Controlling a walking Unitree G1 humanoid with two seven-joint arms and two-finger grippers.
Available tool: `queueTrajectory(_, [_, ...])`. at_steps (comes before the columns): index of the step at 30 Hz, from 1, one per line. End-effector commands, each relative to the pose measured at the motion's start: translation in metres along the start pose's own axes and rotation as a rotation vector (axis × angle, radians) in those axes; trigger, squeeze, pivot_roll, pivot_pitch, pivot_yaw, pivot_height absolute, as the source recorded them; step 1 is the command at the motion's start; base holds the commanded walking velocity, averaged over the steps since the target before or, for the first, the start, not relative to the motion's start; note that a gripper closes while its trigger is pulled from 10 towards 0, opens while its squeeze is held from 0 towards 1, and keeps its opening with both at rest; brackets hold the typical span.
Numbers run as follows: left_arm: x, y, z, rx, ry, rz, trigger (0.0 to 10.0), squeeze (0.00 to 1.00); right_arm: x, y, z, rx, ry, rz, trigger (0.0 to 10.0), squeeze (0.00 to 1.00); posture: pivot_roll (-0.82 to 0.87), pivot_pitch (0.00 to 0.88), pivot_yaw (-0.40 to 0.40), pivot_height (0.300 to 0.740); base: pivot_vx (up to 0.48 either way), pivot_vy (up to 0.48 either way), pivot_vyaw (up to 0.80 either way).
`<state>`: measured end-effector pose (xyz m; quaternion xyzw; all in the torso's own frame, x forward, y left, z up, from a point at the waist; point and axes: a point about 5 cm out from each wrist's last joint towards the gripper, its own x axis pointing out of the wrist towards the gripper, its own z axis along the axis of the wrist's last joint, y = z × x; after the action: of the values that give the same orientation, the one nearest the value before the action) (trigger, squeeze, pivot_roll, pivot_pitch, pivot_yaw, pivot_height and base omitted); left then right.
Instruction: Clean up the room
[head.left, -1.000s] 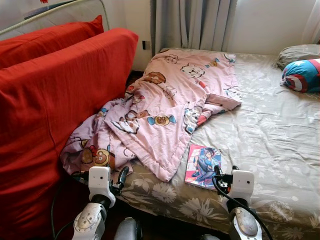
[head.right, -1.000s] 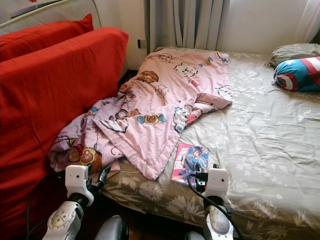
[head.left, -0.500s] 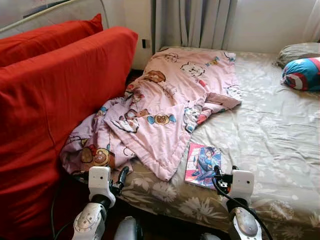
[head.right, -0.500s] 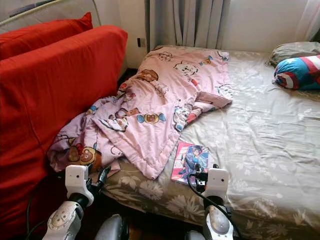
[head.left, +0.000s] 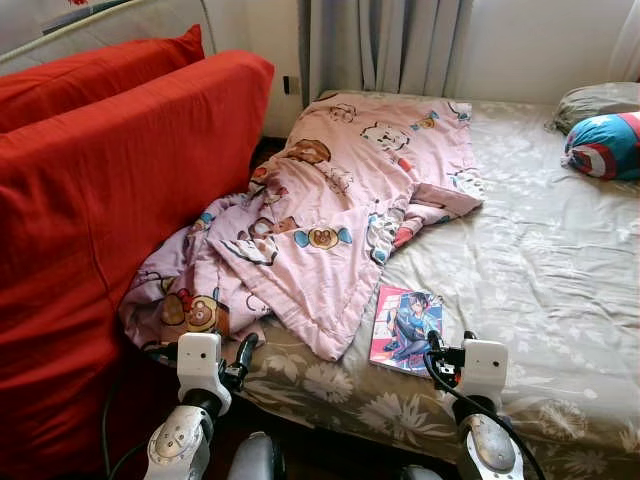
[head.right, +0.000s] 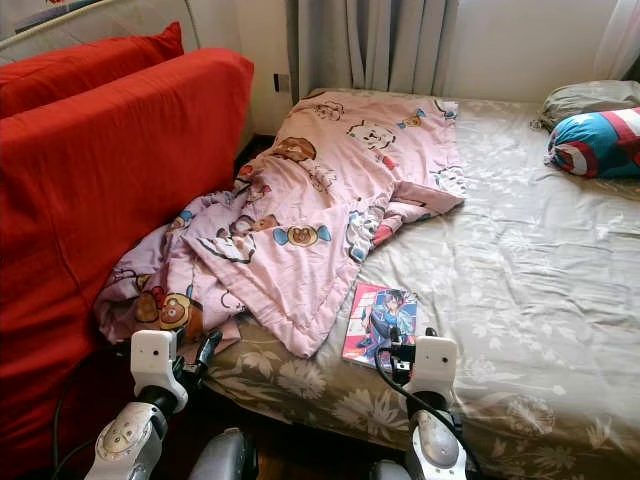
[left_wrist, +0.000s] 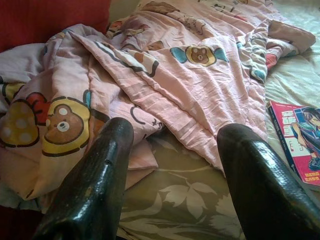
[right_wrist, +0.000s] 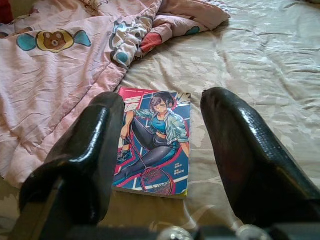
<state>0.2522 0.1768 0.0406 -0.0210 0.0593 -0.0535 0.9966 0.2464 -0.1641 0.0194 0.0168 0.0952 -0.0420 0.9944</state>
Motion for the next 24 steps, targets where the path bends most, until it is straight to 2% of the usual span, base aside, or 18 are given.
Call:
queueTrajectory(1, [0.0018,-0.0013,0.0036,0.013,-0.002,-0.014,10.0,0.00,0.0005,0.0019,0.0021,0.009,-0.008,0.000,10.0,0.00,-0.03,0.038,0.026,0.620,0.000,0.000,0.00])
queueTrajectory(15, [0.0014,-0.0017,0.0030,0.014,0.001,-0.014,10.0,0.00,0.0010,0.0018,0.0001,0.008,0.007,-0.003,10.0,0.00,-0.03,0.040,0.027,0.615,0.000,0.000,0.00])
queueTrajectory(18, [0.0015,-0.0017,0.0030,0.016,0.002,-0.015,10.0,0.00,-0.0002,0.0025,0.0037,0.019,-0.027,-0.002,10.0,0.00,-0.03,0.040,0.027,0.610,0.000,0.000,0.00])
queueTrajectory(24, [0.0018,-0.0012,0.0029,0.019,0.004,-0.015,10.0,0.00,0.0001,0.0010,0.0026,0.008,-0.021,-0.010,10.0,0.00,-0.03,0.039,0.027,0.610,0.000,0.000,0.00])
